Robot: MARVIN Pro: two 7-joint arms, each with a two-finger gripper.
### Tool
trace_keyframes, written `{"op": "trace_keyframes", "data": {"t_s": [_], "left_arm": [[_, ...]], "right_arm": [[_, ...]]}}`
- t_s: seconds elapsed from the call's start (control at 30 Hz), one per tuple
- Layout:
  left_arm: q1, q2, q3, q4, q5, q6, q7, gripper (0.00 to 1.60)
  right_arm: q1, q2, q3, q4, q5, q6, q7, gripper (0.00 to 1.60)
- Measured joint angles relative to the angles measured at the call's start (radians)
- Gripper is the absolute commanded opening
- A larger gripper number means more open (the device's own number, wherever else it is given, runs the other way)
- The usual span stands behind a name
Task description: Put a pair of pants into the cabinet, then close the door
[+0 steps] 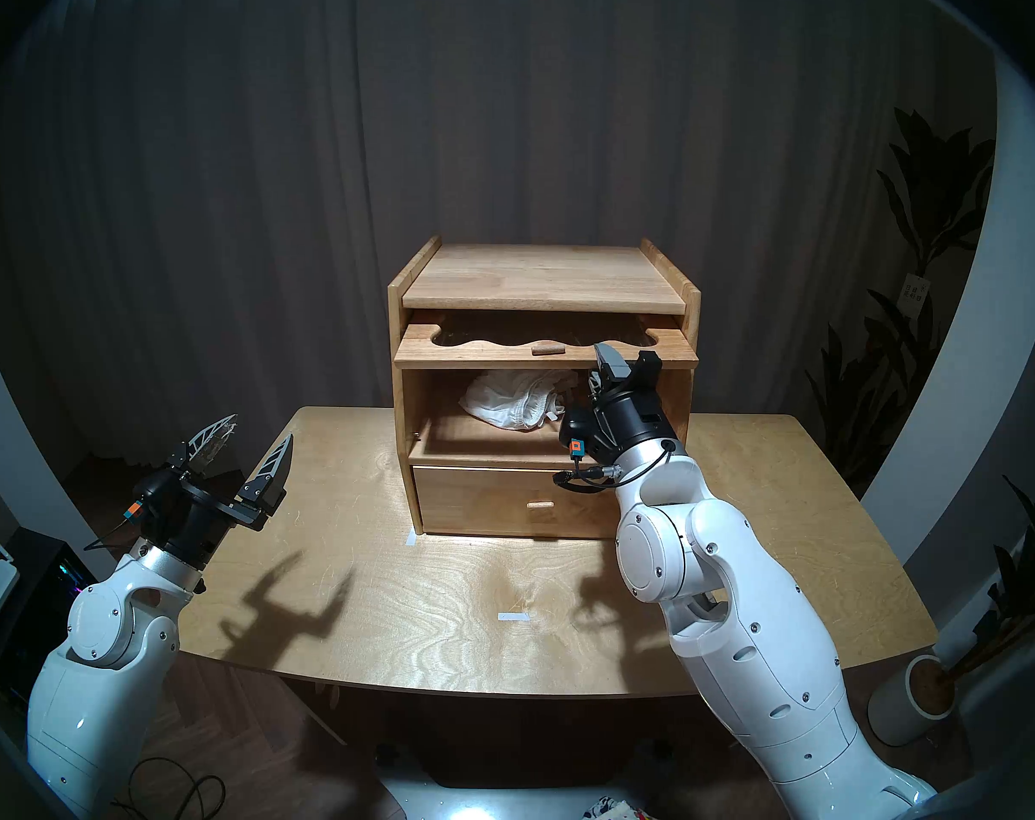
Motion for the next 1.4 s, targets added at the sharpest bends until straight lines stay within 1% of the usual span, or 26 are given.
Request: {"op": "trace_keyframes", "data": {"t_s": [0.6,0.93,1.1,1.13,1.17,1.2,1.27,1.4], "left_arm": [[0.0,0.0,0.0,0.0,0.0,0.0,0.0,1.6],[0.0,0.0,0.0,0.0,0.0,0.0,0.0,1.6],[0.0,0.0,0.0,0.0,0.0,0.0,0.0,1.6],[0.0,0.0,0.0,0.0,0.0,0.0,0.0,1.6],[0.0,0.0,0.0,0.0,0.0,0.0,0.0,1.6],[0.0,0.0,0.0,0.0,0.0,0.0,0.0,1.6],[0.0,0.0,0.0,0.0,0.0,-0.001,0.0,1.6],[0.0,0.0,0.0,0.0,0.0,-0.001,0.001,1.6]], "right_arm": [[-0.061,0.026,-0.033,-0.065,-0.02,0.011,-0.004,0.0],[-0.13,0.047,-0.043,-0.128,-0.014,0.014,-0.006,0.0],[-0.163,0.065,-0.031,-0.152,-0.006,0.014,-0.026,0.0],[-0.169,0.07,-0.022,-0.151,-0.001,0.014,-0.026,0.51],[-0.176,0.075,-0.015,-0.151,0.007,0.014,-0.026,0.51],[-0.179,0.077,-0.014,-0.151,0.009,0.014,-0.026,1.6],[-0.191,0.084,-0.012,-0.155,0.018,0.011,-0.025,1.6],[-0.226,0.094,-0.036,-0.197,0.031,0.006,-0.023,1.6]]}}
